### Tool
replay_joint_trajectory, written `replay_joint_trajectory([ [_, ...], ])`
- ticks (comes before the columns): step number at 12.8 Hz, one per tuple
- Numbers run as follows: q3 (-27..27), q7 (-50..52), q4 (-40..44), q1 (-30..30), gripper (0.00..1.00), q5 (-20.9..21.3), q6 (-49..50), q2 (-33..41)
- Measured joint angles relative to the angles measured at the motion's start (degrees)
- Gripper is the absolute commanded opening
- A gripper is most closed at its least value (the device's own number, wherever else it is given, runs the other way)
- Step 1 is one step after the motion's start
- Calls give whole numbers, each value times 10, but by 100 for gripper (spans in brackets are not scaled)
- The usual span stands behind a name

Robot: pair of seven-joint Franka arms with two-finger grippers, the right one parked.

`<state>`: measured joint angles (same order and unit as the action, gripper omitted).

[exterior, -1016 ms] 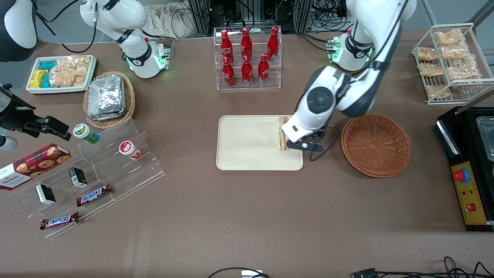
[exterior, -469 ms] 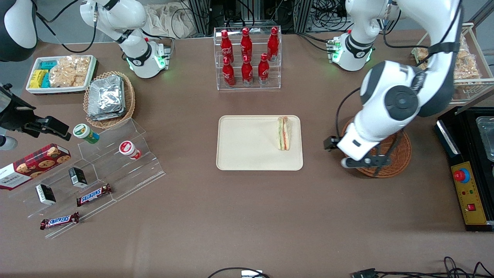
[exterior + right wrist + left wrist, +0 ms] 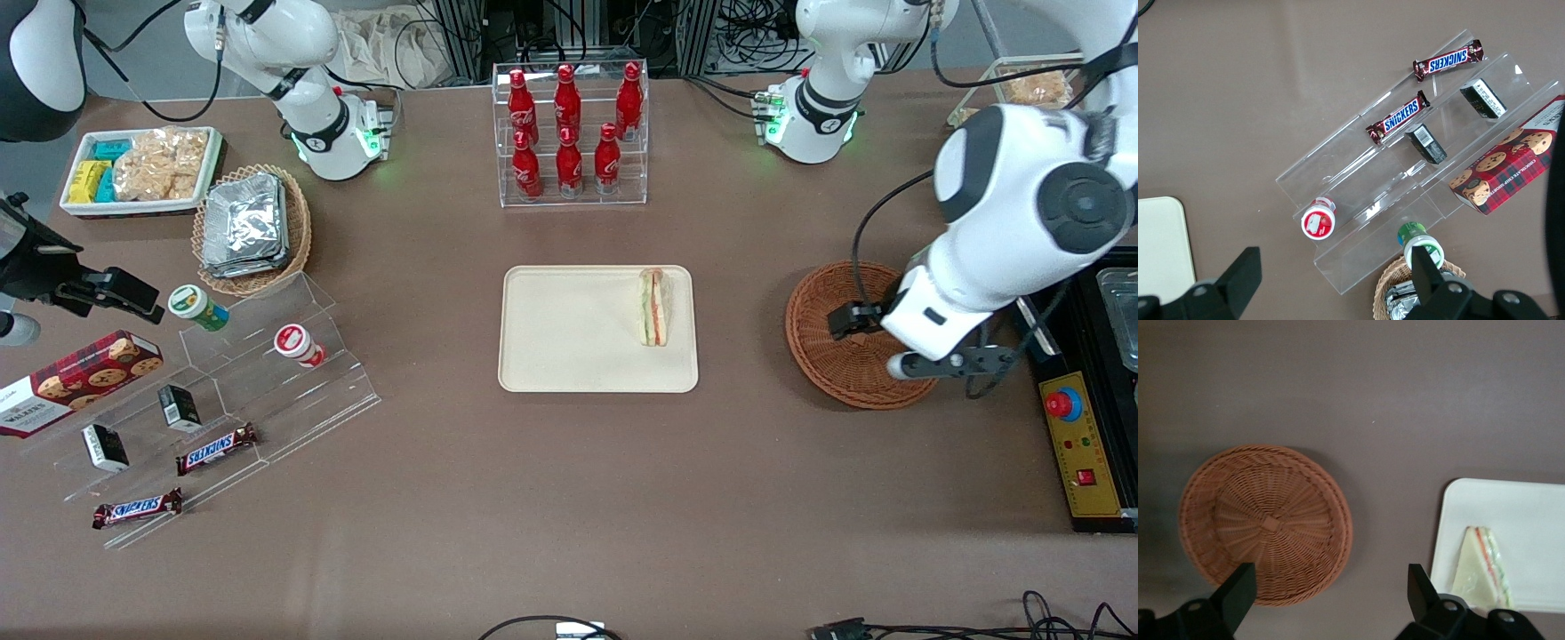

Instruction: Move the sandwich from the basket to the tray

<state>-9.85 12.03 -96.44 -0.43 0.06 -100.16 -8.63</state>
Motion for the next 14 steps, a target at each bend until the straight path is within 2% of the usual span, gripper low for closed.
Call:
replay_joint_trajectory([
  [6,37,-129,28,18,100,0,59,44],
  [10,42,-142,29,18,100,0,94,90],
  [14,42,-150,29,17,100,0,112,106],
])
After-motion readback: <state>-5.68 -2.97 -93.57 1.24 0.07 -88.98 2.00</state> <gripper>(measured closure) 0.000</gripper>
